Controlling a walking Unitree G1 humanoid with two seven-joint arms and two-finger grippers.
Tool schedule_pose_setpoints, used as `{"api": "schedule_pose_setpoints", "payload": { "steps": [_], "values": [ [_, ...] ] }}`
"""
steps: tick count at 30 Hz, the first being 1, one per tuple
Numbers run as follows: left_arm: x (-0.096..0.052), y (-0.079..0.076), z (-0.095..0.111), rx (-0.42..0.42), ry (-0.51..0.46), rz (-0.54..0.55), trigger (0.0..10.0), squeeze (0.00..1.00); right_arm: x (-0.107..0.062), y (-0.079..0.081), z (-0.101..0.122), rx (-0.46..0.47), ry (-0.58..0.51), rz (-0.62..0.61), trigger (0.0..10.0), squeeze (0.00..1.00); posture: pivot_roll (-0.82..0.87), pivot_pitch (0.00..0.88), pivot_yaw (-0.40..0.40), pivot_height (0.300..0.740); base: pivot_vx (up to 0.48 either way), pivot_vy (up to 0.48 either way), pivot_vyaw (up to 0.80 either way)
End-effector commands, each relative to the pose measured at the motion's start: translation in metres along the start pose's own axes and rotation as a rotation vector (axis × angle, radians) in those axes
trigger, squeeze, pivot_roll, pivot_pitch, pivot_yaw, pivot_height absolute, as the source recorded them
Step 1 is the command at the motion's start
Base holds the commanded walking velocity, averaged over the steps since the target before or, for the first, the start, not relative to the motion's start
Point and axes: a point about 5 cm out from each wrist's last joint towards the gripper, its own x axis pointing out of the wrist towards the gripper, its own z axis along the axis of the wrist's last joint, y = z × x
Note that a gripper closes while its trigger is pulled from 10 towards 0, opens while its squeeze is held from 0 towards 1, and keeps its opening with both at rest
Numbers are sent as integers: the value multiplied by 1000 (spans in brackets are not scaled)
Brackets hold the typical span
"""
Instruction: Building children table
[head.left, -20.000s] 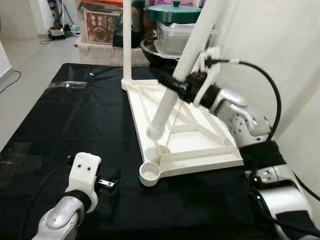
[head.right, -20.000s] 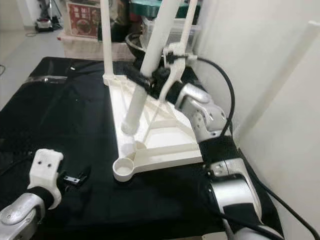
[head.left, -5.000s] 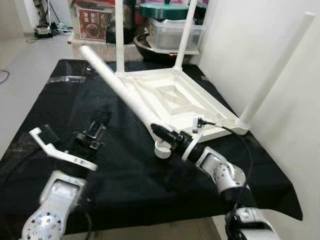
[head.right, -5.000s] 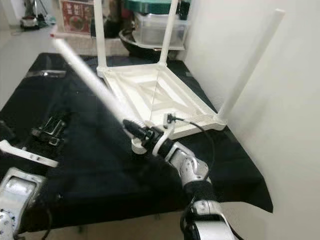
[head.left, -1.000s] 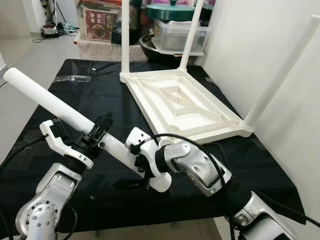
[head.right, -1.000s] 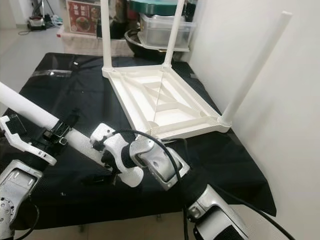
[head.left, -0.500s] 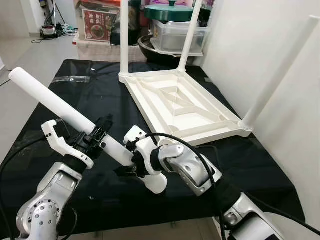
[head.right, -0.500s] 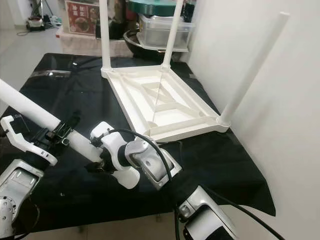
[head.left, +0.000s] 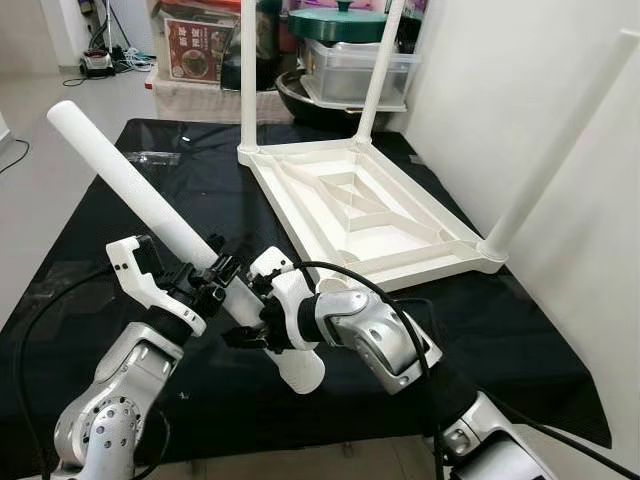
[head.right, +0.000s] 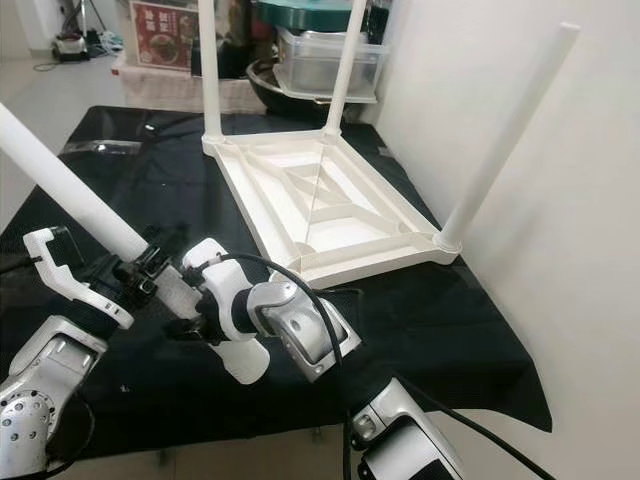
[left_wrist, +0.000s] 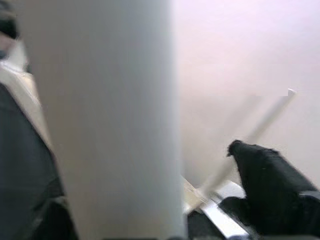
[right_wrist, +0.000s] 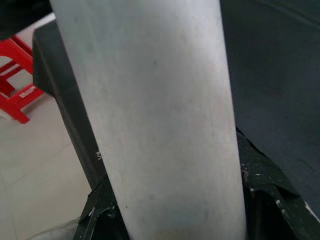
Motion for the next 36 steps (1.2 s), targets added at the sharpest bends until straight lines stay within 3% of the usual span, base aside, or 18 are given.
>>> {"api": "schedule_pose_setpoints", "payload": {
  "steps": [1,3,7,9,10,11,12,14,15,19,20,21,25,28,33,34,35,36],
  "values": [
    [-5,-12,0,-9,40,-86,10000,1000,-10,-11,-6,32,-13,-32,0,0,87,0,-117,740,0,0,0],
    [-14,-18,0,34,100,-120,10000,1000,-25,-30,-13,45,-10,-96,0,0,91,0,-122,740,0,0,0],
    [-17,-19,0,56,117,-119,10000,1000,-31,-38,-17,50,-7,-127,0,0,91,0,-122,740,0,0,0],
    [-27,-15,0,149,191,-75,10000,1000,-54,-64,-19,124,-48,-241,0,0,86,0,-124,740,0,0,0],
    [-31,-10,3,198,199,-22,10000,0,-66,-74,-17,135,-79,-293,0,0,75,0,-115,740,0,0,0],
    [-31,-10,3,198,199,-22,10000,0,-66,-74,-17,135,-79,-293,0,0,75,0,-115,740,0,0,0],
    [-32,-2,5,275,197,73,10000,0,-76,-82,-15,161,-111,-336,0,0,75,0,-115,740,0,0,0],
    [-32,-2,5,275,197,73,10000,0,-76,-82,-15,161,-111,-336,0,0,75,0,-115,740,0,0,0],
    [-32,8,4,343,214,161,10000,0,-85,-88,-11,196,-162,-364,0,0,80,0,-117,740,0,0,0],
    [-33,14,4,405,222,222,10000,0,-91,-92,-6,229,-212,-377,0,0,80,0,-117,740,0,0,0],
    [-35,27,5,396,241,369,10000,0,-101,-104,0,297,-294,-461,9765,0,70,0,-107,740,0,0,0],
    [-38,36,5,392,278,478,10000,0,-108,-113,2,353,-348,-536,10000,0,70,0,-107,740,0,0,0],
    [-40,41,5,388,299,542,10000,0,-111,-123,-4,416,-343,-636,10000,0,71,0,-105,740,0,0,0],
    [-48,53,0,364,367,653,10000,0,-110,-138,-13,609,-340,-777,10000,0,77,0,-106,740,0,0,0],
    [-50,56,-4,375,428,681,10000,0,-104,-139,-7,603,-303,-800,10000,0,73,0,-105,740,0,0,0],
    [-48,55,-6,375,457,673,10000,0,-102,-136,1,629,-425,-742,10000,0,72,0,-106,740,0,0,0],
    [-48,55,-6,375,457,673,10000,0,-102,-136,1,629,-425,-742,10000,0,72,0,-106,740,0,0,0],
    [-47,53,-8,363,458,664,10000,0,-101,-133,6,640,-526,-724,10000,0,71,0,-107,740,0,0,0]
  ]
}}
